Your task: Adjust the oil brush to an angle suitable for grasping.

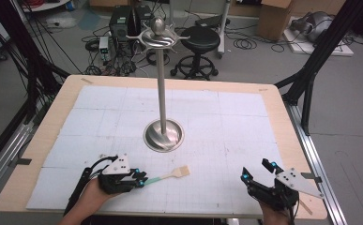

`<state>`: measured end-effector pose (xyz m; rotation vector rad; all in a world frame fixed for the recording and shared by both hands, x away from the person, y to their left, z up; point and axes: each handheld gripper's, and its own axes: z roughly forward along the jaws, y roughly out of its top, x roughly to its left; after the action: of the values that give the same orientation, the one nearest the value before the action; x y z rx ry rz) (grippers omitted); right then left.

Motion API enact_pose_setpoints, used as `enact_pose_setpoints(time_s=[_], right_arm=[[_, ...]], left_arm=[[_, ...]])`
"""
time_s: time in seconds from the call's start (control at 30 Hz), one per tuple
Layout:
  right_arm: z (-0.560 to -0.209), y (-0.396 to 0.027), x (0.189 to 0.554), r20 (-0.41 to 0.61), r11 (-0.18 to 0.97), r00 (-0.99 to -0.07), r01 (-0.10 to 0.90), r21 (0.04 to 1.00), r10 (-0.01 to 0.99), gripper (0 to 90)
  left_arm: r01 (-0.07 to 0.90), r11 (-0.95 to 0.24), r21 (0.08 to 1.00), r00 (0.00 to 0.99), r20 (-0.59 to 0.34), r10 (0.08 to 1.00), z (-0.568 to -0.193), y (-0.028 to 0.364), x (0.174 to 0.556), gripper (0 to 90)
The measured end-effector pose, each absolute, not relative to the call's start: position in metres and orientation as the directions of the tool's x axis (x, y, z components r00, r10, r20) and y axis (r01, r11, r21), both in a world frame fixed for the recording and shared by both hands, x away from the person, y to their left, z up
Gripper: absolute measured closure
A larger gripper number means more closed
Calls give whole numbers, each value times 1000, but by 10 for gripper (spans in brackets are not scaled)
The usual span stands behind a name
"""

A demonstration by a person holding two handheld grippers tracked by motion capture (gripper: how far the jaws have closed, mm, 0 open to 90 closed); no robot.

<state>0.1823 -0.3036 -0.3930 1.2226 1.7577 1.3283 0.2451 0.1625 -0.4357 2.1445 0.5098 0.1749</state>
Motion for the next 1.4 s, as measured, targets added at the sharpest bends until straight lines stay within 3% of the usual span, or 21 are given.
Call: enact_pose_setpoints(time_s=[0.07,0.23,0.47,0.73,1.1,1.4], right_arm=[[-393,-302,183,49,79,-392,305,949,919,221],[-393,-300,184,45,85,-394,306,948,918,221],[-394,-301,184,51,79,-391,310,947,919,221],[-395,-296,187,49,90,-407,315,945,912,225],[-395,-283,194,55,114,-469,324,939,881,303],[-395,-287,191,59,107,-460,327,939,886,305]], left_arm=[[300,-512,805,907,-74,415,-437,169,239,877],[303,-547,781,915,-78,395,-442,170,229,884],[325,-552,768,898,-67,436,-446,171,230,884],[395,-511,764,817,-37,575,-445,178,246,862],[432,-452,780,697,29,717,-447,175,276,864],[471,-354,808,589,11,808,-442,206,291,829]])
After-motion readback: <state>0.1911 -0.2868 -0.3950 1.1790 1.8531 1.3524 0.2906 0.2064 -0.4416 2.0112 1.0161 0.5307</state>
